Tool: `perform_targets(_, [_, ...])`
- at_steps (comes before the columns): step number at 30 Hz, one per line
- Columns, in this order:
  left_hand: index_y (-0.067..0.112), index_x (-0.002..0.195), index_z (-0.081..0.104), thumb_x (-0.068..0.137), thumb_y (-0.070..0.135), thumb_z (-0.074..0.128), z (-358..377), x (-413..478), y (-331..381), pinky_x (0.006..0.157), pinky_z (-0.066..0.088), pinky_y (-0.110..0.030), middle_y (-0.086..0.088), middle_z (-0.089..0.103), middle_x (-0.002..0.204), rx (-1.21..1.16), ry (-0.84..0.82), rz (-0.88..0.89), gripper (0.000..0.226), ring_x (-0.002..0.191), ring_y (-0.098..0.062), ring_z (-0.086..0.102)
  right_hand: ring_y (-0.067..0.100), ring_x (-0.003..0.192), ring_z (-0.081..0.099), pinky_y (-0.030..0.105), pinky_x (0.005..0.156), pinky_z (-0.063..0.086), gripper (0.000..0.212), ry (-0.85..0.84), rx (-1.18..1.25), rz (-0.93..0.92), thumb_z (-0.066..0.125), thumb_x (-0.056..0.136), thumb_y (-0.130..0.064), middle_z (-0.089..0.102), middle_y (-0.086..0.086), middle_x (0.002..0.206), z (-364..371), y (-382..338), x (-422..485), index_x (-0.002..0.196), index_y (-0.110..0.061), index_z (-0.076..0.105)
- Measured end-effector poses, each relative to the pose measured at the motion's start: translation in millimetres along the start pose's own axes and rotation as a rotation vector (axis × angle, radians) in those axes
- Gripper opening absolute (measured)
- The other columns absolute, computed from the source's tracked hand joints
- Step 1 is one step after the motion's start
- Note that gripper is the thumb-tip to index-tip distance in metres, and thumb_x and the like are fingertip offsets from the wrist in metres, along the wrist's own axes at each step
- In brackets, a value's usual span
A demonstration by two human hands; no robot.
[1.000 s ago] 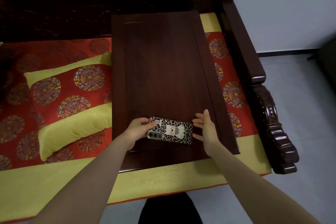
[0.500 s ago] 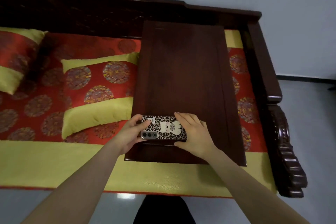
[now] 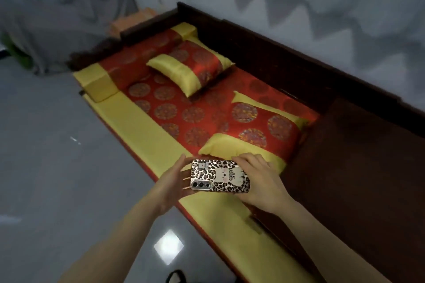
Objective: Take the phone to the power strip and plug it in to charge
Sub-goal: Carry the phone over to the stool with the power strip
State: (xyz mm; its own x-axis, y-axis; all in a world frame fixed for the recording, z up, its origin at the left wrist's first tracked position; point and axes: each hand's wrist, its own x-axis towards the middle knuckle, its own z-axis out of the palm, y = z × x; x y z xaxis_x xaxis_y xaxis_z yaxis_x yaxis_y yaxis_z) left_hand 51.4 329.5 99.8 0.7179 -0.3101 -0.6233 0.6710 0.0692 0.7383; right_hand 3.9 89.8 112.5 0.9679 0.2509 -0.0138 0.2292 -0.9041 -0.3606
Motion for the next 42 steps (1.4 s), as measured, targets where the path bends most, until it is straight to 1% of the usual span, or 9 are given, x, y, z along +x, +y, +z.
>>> perform_targets(6, [0.027, 0.120, 0.061, 0.090, 0.058, 0.034, -141.8, -54.8, 11.1, 0.081, 0.056, -0.046, -0.012, 0.067, 0.120, -0.177, 0.147, 0.058, 0.050, 0.105, -0.032, 0.066, 0.015, 0.115, 0.038, 0.034, 0.091, 0.035, 0.088, -0.135, -0.044, -0.219, 0.071, 0.060, -0.043, 0.042, -0.006, 0.127, 47.9, -123.3, 95.9, 0.138, -0.029, 0.033])
perform_targets(10, [0.021, 0.118, 0.061, 0.090, 0.058, 0.036, -249.8, -83.0, 20.5, 0.074, 0.057, -0.046, -0.012, 0.070, 0.113, -0.288, 0.205, 0.058, 0.053, 0.094, -0.029, 0.070, 0.014, 0.112, 0.040, 0.034, 0.093, 0.043, 0.088, -0.266, 0.082, -0.291, 0.074, 0.058, -0.038, 0.043, -0.004, 0.121, 86.6, -214.3, 157.7, 0.137, -0.024, 0.038])
perform_targets(15, [0.019, 0.119, 0.059, 0.095, 0.050, 0.032, -389.9, -91.7, 53.9, 0.071, 0.059, -0.047, -0.014, 0.068, 0.114, -0.431, 0.230, 0.055, 0.049, 0.091, -0.030, 0.069, 0.018, 0.111, 0.042, 0.033, 0.093, 0.042, 0.086, -0.326, 0.112, -0.380, 0.077, 0.055, -0.036, 0.046, -0.002, 0.117, 122.0, -325.0, 251.5, 0.133, -0.023, 0.044])
perform_targets(21, [0.012, 0.111, 0.064, 0.095, 0.026, 0.041, -447.4, -74.1, 86.2, 0.061, 0.059, -0.038, -0.007, 0.073, 0.096, -0.388, 0.296, 0.071, 0.032, 0.079, -0.021, 0.071, 0.018, 0.111, 0.042, 0.032, 0.095, 0.039, 0.087, -0.314, 0.123, -0.457, 0.079, 0.055, -0.035, 0.047, 0.001, 0.117, 127.8, -371.6, 320.8, 0.133, -0.022, 0.046])
perform_targets(26, [0.005, 0.114, 0.063, 0.093, 0.022, 0.050, -540.9, -52.8, 150.1, 0.061, 0.059, -0.034, -0.006, 0.075, 0.089, -0.340, 0.384, 0.107, 0.030, 0.076, -0.018, 0.072, 0.018, 0.111, 0.042, 0.035, 0.097, 0.040, 0.084, -0.288, 0.134, -0.508, 0.079, 0.054, -0.036, 0.048, 0.002, 0.117, 152.0, -436.8, 429.5, 0.131, -0.019, 0.048])
perform_targets(31, [-0.001, 0.122, 0.056, 0.095, 0.021, 0.048, -648.2, -36.4, 212.1, 0.062, 0.061, -0.037, -0.015, 0.069, 0.105, -0.376, 0.490, 0.132, 0.035, 0.081, -0.023, 0.070, 0.020, 0.113, 0.043, 0.032, 0.097, 0.040, 0.089, -0.334, 0.136, -0.569, 0.081, 0.056, -0.035, 0.049, 0.003, 0.122, 181.3, -514.0, 544.2, 0.135, -0.020, 0.045])
perform_targets(34, [-0.001, 0.126, 0.051, 0.095, 0.019, 0.048, -713.3, -36.3, 245.3, 0.067, 0.061, -0.040, -0.018, 0.064, 0.111, -0.396, 0.553, 0.149, 0.037, 0.087, -0.026, 0.066, 0.017, 0.113, 0.042, 0.026, 0.097, 0.035, 0.092, -0.360, 0.127, -0.625, 0.084, 0.056, -0.035, 0.048, 0.003, 0.123, 196.2, -570.2, 607.2, 0.137, -0.018, 0.043])
perform_targets(39, [0.005, 0.116, 0.057, 0.094, 0.017, 0.049, -830.5, -29.6, 307.7, 0.064, 0.061, -0.039, -0.012, 0.069, 0.095, -0.406, 0.565, 0.202, 0.026, 0.080, -0.024, 0.067, 0.016, 0.117, 0.041, 0.029, 0.098, 0.039, 0.090, -0.376, 0.124, -0.712, 0.082, 0.059, -0.038, 0.048, 0.001, 0.125, 221.8, -660.7, 716.3, 0.137, -0.020, 0.041])
perform_targets(42, [0.007, 0.111, 0.058, 0.094, 0.017, 0.050, -903.8, -6.5, 351.8, 0.065, 0.061, -0.041, -0.010, 0.071, 0.090, -0.380, 0.546, 0.221, 0.022, 0.077, -0.024, 0.069, 0.018, 0.116, 0.041, 0.024, 0.099, 0.033, 0.090, -0.333, 0.115, -0.705, 0.083, 0.060, -0.036, 0.047, 0.004, 0.125, 233.6, -701.0, 783.3, 0.138, -0.017, 0.041])
